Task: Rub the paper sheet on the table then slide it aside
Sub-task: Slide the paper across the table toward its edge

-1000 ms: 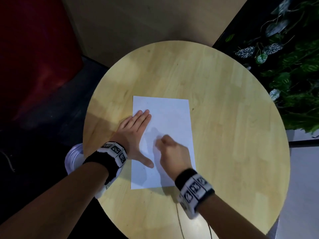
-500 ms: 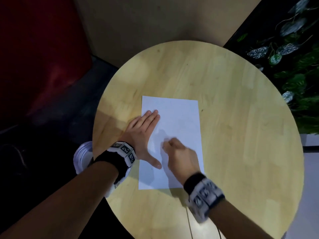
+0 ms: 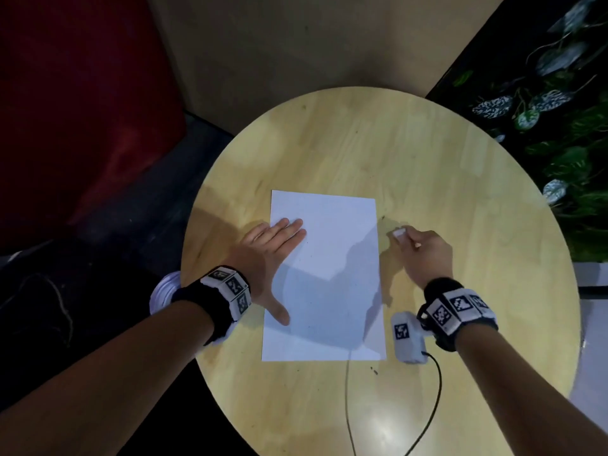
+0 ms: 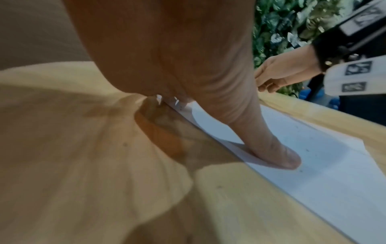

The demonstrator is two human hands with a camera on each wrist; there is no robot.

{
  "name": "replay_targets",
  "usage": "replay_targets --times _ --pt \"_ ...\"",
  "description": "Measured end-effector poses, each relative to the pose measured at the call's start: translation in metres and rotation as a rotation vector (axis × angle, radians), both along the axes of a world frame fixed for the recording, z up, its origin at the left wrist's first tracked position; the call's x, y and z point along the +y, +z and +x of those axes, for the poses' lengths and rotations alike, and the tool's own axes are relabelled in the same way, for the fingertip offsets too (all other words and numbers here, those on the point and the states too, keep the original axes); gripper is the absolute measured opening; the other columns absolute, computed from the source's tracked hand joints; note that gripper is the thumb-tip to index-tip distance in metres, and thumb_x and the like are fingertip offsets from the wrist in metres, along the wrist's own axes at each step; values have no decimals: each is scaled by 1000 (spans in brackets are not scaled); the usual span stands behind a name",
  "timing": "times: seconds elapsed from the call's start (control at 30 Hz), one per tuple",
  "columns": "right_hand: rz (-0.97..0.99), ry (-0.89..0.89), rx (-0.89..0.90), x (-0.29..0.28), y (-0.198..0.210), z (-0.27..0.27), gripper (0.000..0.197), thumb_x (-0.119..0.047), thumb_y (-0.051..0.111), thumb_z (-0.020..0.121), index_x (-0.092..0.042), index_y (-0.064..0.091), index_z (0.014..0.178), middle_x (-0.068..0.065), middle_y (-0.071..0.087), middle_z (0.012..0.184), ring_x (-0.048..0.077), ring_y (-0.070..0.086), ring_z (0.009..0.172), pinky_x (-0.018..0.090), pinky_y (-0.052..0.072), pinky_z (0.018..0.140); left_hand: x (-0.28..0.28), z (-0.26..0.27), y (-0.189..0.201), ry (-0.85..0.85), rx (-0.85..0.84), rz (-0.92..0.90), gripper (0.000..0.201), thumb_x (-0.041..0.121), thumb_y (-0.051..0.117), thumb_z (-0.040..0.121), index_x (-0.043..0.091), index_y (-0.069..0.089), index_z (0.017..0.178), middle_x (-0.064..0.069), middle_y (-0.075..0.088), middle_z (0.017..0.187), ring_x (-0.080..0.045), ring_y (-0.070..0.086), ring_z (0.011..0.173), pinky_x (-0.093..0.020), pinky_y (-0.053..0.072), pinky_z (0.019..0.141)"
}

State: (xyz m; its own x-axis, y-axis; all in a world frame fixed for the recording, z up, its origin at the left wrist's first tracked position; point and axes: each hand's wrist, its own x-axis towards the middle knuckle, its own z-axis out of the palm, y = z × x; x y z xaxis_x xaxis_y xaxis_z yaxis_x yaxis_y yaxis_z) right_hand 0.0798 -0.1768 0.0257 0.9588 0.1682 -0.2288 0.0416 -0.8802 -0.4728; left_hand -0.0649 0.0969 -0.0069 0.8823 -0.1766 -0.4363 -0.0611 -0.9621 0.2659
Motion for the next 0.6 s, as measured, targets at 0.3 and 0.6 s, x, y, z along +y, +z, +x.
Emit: replay_targets --times 0.3,0.6 --pt "50 54 -222 -26 -10 -19 28 -28 57 95 -13 66 117 15 52 114 30 57 90 30 47 83 -2 -19 9 4 55 -11 155 79 80 53 22 -17 160 8 -31 163 -12 -25 151 -32 -13 121" --pt "-89 348 -29 -29 -12 -167 88 -65 55 81 -13 33 149 12 35 151 27 34 136 45 34 107 -61 -77 8 470 -4 -2 141 96 52 62 15 -3 163 1 -14 169 -20 -5 157 -43 12 125"
